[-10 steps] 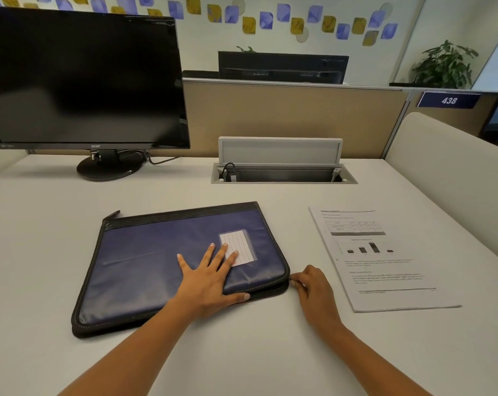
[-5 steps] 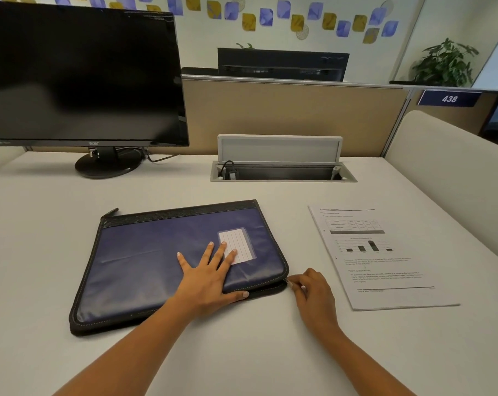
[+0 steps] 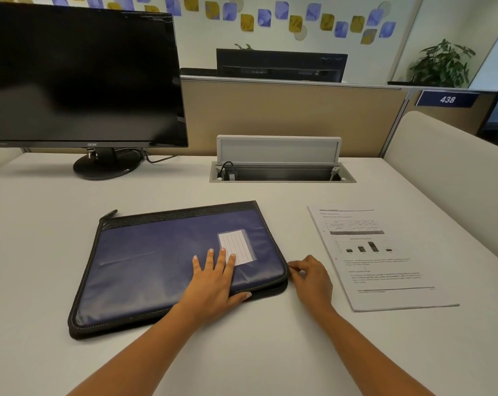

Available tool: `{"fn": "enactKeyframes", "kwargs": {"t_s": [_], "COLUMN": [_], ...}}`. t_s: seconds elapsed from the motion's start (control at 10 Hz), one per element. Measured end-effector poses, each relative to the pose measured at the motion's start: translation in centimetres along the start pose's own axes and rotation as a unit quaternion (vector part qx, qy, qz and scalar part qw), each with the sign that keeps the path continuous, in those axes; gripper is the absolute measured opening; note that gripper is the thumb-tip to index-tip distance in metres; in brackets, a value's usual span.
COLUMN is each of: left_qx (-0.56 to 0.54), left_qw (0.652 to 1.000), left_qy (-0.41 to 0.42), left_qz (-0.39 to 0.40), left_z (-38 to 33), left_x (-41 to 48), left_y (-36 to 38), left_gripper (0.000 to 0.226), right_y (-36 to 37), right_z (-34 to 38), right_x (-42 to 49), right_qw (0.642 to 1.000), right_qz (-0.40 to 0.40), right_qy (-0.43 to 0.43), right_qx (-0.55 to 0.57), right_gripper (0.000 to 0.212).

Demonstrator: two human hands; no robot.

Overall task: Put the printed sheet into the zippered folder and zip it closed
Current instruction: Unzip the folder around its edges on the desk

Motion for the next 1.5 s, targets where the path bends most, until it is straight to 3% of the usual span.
{"fn": "enactKeyframes", "kwargs": {"t_s": [0.2, 0.4, 0.8, 1.5], "left_qx": [0.005, -0.012, -0.015, -0.007], "left_qw": [1.0, 0.999, 0.999, 0.999], "left_qy": [-0.015, -0.026, -0.037, -0.042], "left_qz": [0.007, 0.02, 0.018, 0.024], "left_z": [-0.2, -0.5, -0.8, -1.0], "left_x": [0.3, 1.0, 1.5, 1.8], "left_y": [-0.4, -1.1, -1.2, -1.4], "left_gripper": [0.091, 0.087, 0.086, 0.093], "right_y": [0.5, -0.4, -0.1, 0.1], "right_z": [0.8, -0.2, -0.6, -0.1], "right_x": [0.9, 0.0, -1.8, 0.4], "right_qw": [1.0, 0.998, 0.997, 0.997], "right_qz": [0.003, -0.019, -0.049, -0.02], "right_qy": [0.01, 0.007, 0.007, 0.014], "right_qx": [0.026, 0.055, 0.065, 0.076], "right_gripper": [0.02, 0.012, 0.013, 0.014]}}
Point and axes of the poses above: each hand's wrist, its own x-axis towards the middle knuckle, its own y-axis out of the palm, z = x × y, the point moved 4 cm from there along x, towards the middle knuckle, and after that the axes turned 12 degrees about y, right-handed, at the moved point
